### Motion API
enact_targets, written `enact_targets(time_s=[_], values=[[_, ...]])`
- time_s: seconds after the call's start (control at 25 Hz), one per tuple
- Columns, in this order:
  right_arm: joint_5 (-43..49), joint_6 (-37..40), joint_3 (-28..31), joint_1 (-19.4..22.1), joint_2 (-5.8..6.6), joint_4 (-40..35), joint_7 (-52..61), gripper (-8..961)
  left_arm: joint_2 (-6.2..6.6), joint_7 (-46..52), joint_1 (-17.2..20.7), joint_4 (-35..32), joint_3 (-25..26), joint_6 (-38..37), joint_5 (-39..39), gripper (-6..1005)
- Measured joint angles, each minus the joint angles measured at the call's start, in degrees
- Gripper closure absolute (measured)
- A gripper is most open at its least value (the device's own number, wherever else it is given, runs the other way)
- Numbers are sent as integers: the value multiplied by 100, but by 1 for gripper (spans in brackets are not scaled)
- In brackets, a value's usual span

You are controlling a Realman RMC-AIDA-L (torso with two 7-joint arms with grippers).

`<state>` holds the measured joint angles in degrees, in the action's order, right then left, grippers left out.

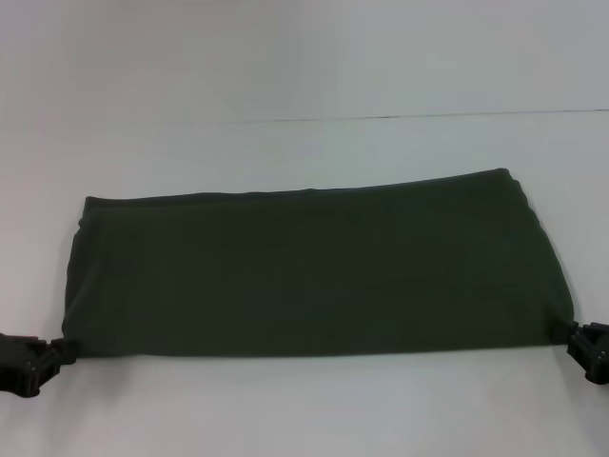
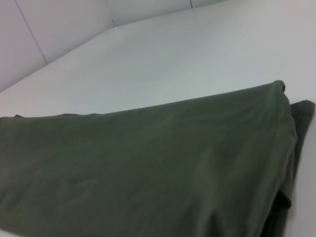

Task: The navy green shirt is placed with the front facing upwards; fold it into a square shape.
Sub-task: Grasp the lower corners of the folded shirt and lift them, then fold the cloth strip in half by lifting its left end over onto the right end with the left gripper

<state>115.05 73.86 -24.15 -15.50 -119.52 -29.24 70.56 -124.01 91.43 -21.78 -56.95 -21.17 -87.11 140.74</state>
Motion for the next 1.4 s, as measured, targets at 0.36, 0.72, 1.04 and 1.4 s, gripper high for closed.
enact_targets(time_s=[0.36, 0.72, 1.04, 1.4], values=[[1, 153, 17, 17, 0, -21, -4, 925, 0, -133, 23, 0, -1, -1, 24, 852], [-39, 555, 227, 36, 86, -39, -2, 746, 20, -87, -76, -13, -12, 13, 196, 842], [-44, 577, 341, 26, 71, -122, -13, 548, 26, -3, -86, -46, 283, 249, 73, 833], [-45, 540, 861, 41, 20, -314, -55, 226, 27, 214, -81, -67, 449, 620, -364, 468]])
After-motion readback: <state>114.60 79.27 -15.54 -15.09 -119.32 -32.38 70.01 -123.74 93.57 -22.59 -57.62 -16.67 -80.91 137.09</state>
